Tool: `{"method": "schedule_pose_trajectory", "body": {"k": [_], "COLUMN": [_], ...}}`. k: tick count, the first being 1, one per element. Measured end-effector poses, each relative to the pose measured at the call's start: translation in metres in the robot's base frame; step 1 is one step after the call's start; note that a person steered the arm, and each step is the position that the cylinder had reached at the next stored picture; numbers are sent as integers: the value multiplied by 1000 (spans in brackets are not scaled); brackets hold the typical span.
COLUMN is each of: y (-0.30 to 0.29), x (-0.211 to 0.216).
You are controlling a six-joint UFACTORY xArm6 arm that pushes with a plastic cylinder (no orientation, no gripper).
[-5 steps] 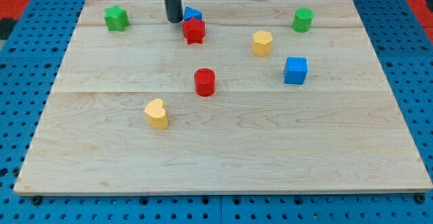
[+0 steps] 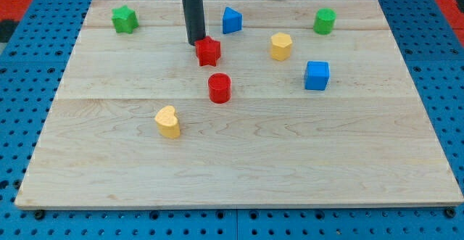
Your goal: Move the green circle into the blue cube
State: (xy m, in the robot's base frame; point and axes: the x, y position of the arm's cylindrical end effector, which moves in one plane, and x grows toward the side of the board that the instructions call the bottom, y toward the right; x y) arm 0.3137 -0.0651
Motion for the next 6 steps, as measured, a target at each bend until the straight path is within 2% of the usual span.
{"method": "schedule_pose_trajectory", "body": {"k": [1,3,6], "y": [51,103,141], "x": [1,-7,-49]}}
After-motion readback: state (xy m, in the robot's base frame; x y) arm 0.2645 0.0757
